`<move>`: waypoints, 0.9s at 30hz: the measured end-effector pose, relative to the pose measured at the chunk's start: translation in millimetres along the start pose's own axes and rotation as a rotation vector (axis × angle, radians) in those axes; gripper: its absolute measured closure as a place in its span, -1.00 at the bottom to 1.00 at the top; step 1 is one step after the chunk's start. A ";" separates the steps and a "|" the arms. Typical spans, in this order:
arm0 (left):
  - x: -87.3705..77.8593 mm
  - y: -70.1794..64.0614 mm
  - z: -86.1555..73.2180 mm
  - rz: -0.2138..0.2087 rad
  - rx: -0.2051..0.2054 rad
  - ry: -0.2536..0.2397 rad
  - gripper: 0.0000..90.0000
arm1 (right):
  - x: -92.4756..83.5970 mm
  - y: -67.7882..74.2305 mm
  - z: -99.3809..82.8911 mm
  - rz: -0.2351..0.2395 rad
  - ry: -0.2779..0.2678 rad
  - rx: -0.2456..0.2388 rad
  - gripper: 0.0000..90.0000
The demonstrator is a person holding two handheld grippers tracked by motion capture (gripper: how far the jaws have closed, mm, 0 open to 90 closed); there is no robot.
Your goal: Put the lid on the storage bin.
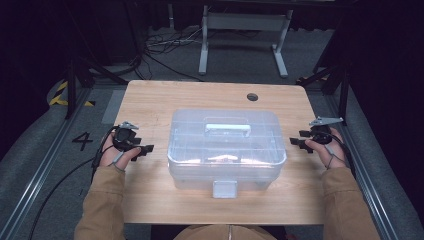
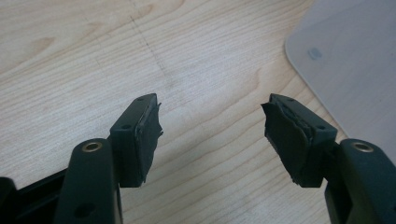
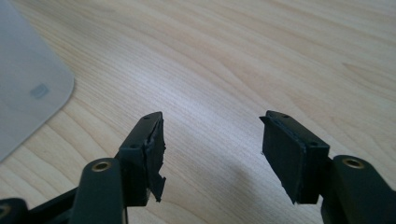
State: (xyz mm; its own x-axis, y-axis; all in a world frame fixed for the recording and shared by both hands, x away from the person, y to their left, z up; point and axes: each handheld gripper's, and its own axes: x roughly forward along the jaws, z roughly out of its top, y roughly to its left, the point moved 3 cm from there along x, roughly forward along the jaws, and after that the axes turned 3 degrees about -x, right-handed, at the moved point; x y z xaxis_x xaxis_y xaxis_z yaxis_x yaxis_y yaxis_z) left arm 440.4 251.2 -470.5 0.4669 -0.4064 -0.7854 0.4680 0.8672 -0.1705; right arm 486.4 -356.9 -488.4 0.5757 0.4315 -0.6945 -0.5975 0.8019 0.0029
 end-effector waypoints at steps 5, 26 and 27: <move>8.1 1.8 -5.4 -0.010 0.006 0.049 -0.20 | 6.6 2.2 -1.9 -0.002 0.020 -0.020 -0.12; 20.4 -4.5 -12.0 -0.049 0.094 0.152 -0.26 | 19.4 5.0 -8.7 0.015 0.044 -0.054 -0.15; 20.5 -4.5 -12.0 -0.049 0.095 0.153 -0.26 | 20.0 5.3 -9.0 0.012 0.050 -0.057 -0.16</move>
State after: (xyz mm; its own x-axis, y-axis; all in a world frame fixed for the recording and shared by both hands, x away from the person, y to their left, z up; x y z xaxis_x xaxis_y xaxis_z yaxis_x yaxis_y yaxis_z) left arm 438.8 242.4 -493.0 0.3258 -0.3924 -0.8602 0.5592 0.8136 -0.1593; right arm 489.7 -347.7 -508.8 0.5405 0.4192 -0.7295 -0.6358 0.7713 -0.0279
